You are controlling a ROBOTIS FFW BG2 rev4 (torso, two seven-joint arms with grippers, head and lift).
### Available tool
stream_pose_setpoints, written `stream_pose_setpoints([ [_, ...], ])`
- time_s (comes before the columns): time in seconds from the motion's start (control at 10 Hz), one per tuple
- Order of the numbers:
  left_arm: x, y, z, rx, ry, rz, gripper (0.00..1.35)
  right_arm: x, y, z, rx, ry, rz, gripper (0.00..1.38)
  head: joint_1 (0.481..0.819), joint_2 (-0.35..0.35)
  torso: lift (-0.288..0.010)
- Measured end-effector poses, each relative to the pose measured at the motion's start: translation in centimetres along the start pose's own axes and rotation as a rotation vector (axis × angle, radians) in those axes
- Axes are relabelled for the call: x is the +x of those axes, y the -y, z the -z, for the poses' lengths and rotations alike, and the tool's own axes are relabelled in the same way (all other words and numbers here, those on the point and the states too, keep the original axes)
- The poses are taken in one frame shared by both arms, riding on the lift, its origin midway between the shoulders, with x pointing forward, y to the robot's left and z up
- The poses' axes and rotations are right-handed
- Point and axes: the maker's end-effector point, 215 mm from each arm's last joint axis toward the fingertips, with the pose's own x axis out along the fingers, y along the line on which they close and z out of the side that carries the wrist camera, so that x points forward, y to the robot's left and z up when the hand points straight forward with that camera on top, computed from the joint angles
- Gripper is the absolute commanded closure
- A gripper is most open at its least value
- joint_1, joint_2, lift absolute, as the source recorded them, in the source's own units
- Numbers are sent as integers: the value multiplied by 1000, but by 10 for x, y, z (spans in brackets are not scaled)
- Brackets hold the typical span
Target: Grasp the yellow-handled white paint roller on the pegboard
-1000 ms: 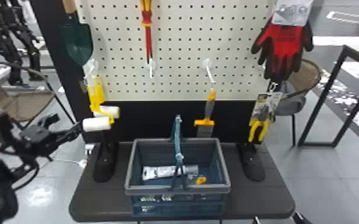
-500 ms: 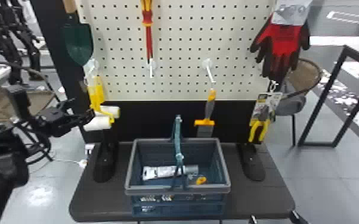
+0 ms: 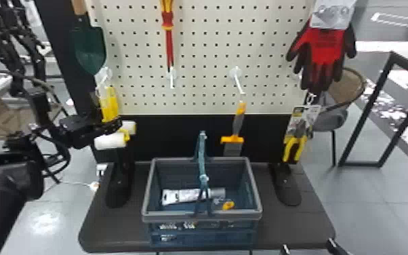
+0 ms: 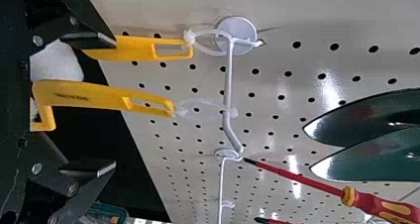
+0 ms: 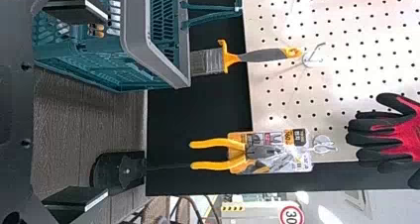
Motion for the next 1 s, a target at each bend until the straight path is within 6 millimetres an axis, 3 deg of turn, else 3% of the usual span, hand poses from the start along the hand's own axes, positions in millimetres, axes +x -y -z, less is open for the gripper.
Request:
stream_pose_setpoints([
  [0.1, -1, -2, 4, -4, -10, -11, 1214, -1, 0, 0, 2, 0, 1, 71, 549, 0, -100],
  [1.0, 5, 4, 8, -11, 2, -12, 1214, -2, 1, 0, 4, 1, 3, 73, 549, 0, -100],
])
